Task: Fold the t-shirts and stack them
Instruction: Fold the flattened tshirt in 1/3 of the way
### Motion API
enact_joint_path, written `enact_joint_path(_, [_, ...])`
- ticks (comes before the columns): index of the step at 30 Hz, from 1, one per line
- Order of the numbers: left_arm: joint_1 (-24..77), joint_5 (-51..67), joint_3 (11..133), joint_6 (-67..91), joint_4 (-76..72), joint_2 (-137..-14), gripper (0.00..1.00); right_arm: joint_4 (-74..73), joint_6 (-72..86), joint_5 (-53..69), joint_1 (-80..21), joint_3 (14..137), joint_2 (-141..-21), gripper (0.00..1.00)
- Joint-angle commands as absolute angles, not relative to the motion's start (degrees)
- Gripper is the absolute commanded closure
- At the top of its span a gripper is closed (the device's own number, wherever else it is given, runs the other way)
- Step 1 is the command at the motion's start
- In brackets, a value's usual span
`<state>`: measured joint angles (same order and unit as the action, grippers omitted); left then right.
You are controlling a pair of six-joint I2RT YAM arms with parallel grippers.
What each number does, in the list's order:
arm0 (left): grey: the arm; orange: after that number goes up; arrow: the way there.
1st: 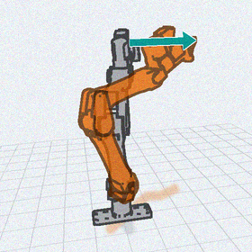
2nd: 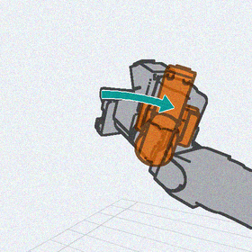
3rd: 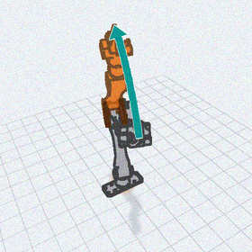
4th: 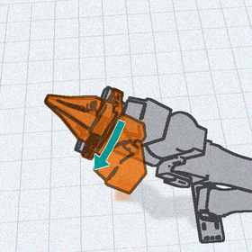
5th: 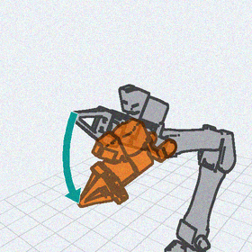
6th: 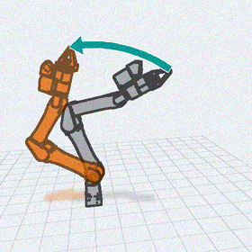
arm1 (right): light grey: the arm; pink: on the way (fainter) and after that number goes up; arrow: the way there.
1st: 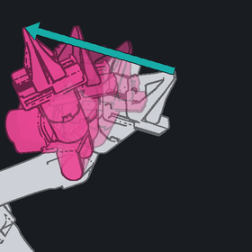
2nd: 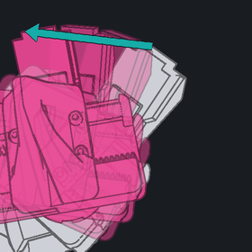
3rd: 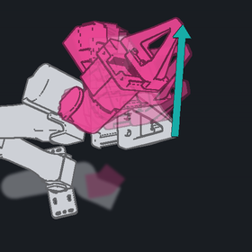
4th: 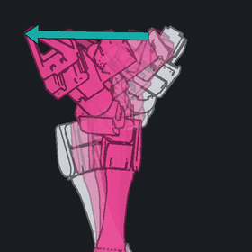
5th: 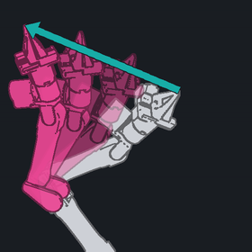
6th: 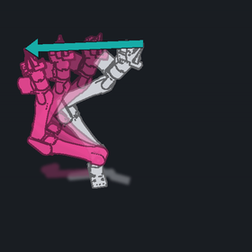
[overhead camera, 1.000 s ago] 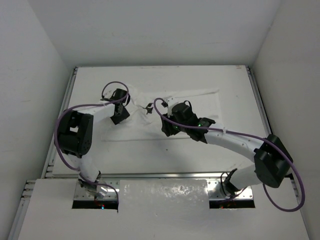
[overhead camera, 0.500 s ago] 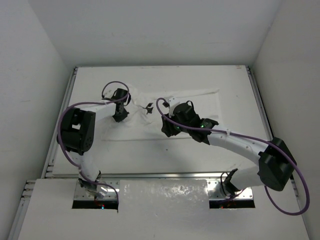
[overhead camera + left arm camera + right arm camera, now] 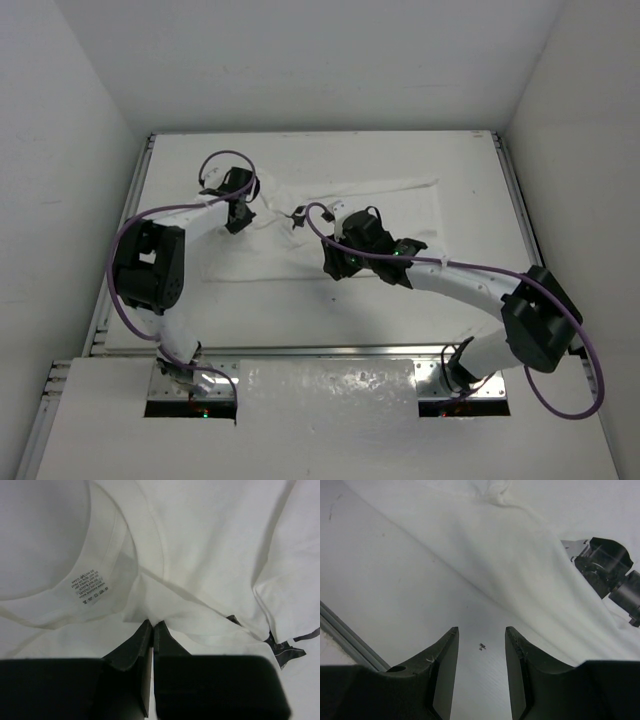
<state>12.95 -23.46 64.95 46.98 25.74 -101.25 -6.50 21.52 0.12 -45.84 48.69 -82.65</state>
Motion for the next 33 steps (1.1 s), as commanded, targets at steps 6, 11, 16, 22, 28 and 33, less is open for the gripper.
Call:
enact_joint_path(6, [10.4, -26.1, 69.9, 48.1, 25.0, -102.1, 0.89, -5.5, 21.9, 0.4, -45.9, 49.0, -82.9, 0.58])
enact_joint_path(11, [9.9, -25.0, 70.4, 46.8, 23.4, -102.9, 0.60, -5.2, 22.1, 1.1, -45.9, 49.0, -84.6, 0.57])
enact_joint_path(16, [9.5, -23.6, 70.5, 46.1, 22.8, -103.2, 0.60, -3.6, 22.0, 1.8, -45.9, 50.3, -90.3, 0.58])
enact_joint_path(22, [9.8, -20.3, 67.2, 46.6, 21.9, -98.4, 0.61, -0.4, 23.2, 1.1, -45.9, 49.0, -93.2, 0.56])
enact_joint_path(28, [11.6, -14.5, 50.1, 51.1, 16.0, -85.4, 0.60, -3.7, 27.1, -0.2, -39.4, 49.2, -92.4, 0.47])
enact_joint_path(33, [11.6, -12.8, 41.1, 53.2, 12.7, -84.5, 0.60, -13.8, 27.2, -1.4, -36.0, 56.8, -101.0, 0.42])
